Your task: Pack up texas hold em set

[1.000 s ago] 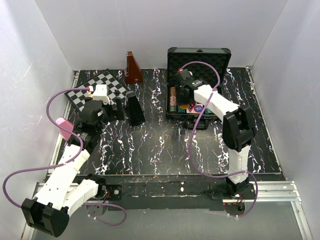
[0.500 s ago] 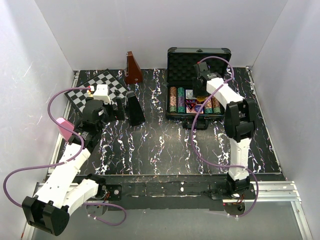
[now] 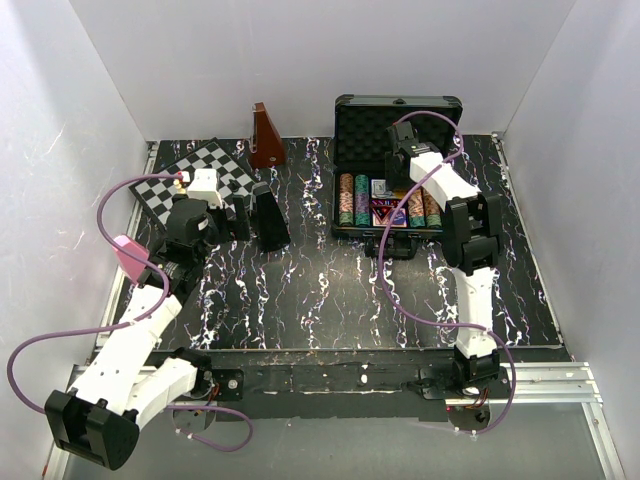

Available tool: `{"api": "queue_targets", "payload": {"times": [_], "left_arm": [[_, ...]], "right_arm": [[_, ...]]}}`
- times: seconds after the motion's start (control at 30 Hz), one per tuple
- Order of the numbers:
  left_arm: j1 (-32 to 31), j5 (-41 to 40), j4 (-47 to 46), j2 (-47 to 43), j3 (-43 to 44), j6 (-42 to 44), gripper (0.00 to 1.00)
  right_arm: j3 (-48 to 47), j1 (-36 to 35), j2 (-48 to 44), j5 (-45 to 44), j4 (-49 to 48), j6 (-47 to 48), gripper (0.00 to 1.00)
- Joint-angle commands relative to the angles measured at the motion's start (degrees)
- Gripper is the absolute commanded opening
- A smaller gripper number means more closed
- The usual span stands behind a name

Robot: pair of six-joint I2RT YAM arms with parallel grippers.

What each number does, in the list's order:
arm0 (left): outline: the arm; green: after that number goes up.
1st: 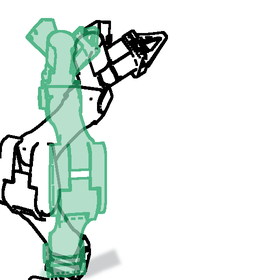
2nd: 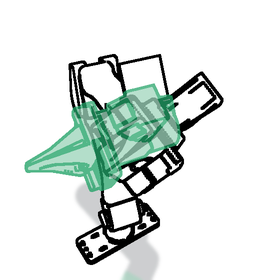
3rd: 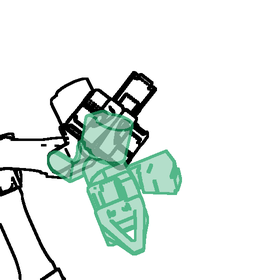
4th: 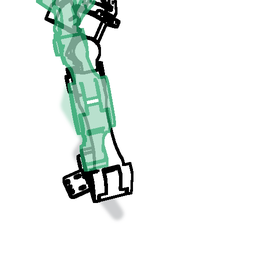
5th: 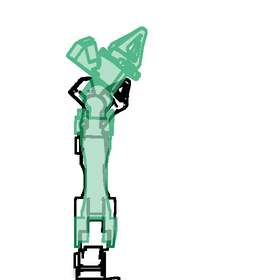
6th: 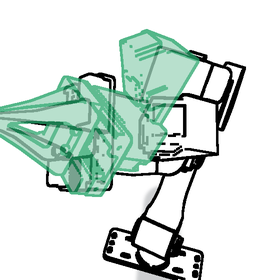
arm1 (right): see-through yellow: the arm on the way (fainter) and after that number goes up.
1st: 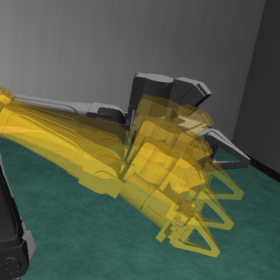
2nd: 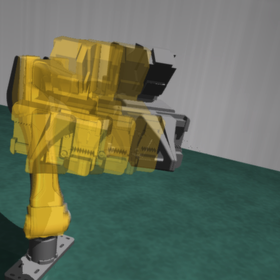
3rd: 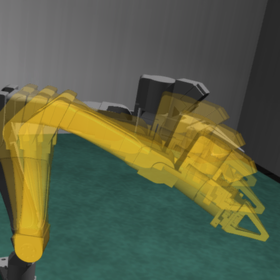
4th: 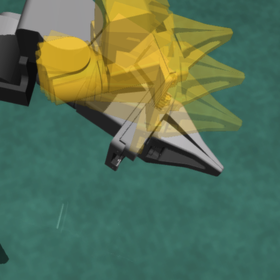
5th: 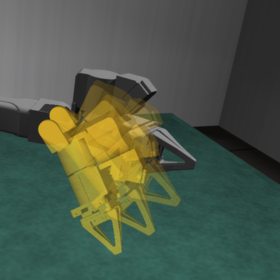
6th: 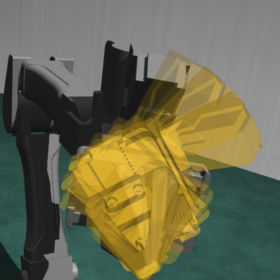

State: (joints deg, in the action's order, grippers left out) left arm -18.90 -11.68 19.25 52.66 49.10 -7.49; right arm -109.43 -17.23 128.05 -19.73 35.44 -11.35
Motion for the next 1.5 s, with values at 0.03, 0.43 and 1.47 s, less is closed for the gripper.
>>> {"api": "queue_targets", "payload": {"times": [0.03, 0.43, 1.47], "left_arm": [[-0.1, -0.9, -0.2, 0.1, 0.2, 0.5, 0.98], [-0.1, -0.8, -0.2, 0.1, 0.2, 0.5, 0.98], [-0.1, -0.7, -0.1, -0.1, 0.3, 0.5, 0.98]], "right_arm": [[-3.9, 0.2, 2.3, 0.3, -0.8, 0.4, 0.45], [-4.5, 0.1, 3.1, 1.8, -0.4, -1.2, 0.45], [-3.6, -0.5, 1.9, 2.5, -0.6, -3.8, 0.46]]}}
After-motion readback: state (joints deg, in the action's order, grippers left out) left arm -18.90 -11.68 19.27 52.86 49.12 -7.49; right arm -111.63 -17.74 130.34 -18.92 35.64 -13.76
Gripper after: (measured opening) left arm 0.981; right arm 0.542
